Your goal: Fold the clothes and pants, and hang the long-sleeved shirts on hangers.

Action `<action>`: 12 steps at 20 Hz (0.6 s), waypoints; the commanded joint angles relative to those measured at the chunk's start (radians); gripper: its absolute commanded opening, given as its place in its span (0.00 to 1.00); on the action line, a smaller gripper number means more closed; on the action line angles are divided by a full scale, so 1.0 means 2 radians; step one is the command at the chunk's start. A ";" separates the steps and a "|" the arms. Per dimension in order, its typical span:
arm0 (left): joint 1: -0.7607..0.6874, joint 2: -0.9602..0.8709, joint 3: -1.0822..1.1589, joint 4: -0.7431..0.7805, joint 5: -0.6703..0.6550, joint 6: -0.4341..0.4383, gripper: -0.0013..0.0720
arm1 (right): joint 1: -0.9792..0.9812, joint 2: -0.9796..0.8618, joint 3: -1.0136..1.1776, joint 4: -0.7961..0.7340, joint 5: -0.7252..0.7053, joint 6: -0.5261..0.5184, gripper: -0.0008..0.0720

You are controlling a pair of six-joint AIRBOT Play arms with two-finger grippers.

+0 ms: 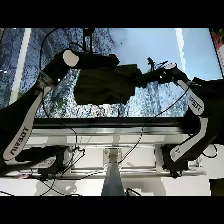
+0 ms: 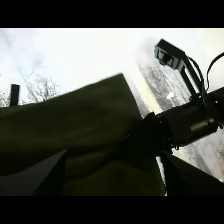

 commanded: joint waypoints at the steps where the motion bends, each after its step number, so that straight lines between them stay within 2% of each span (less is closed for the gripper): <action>1: 0.003 0.006 0.000 0.073 -0.013 0.000 0.56 | 0.014 -0.003 0.037 0.099 0.029 -0.100 0.05; 3: 0.013 0.023 0.000 0.163 -0.050 0.000 0.20 | -0.002 0.009 0.072 0.097 0.043 -0.099 0.05; 4: 0.021 0.037 0.000 0.209 -0.075 0.000 0.07 | -0.014 0.020 0.087 0.097 0.048 -0.095 0.05; 5: 0.029 0.051 0.000 0.251 -0.098 0.000 0.04 | -0.030 0.035 0.099 0.097 0.054 -0.086 0.05; 8: 0.059 0.105 0.000 0.348 -0.162 0.000 0.04 | -0.097 0.101 0.106 0.072 0.048 -0.037 0.05; 10: 0.082 0.142 0.000 0.384 -0.196 0.000 0.04 | -0.156 0.154 0.106 0.001 0.048 0.019 0.05; 12: 0.105 0.174 0.000 0.394 -0.212 0.000 0.04 | -0.222 0.211 0.106 -0.116 0.046 0.101 0.05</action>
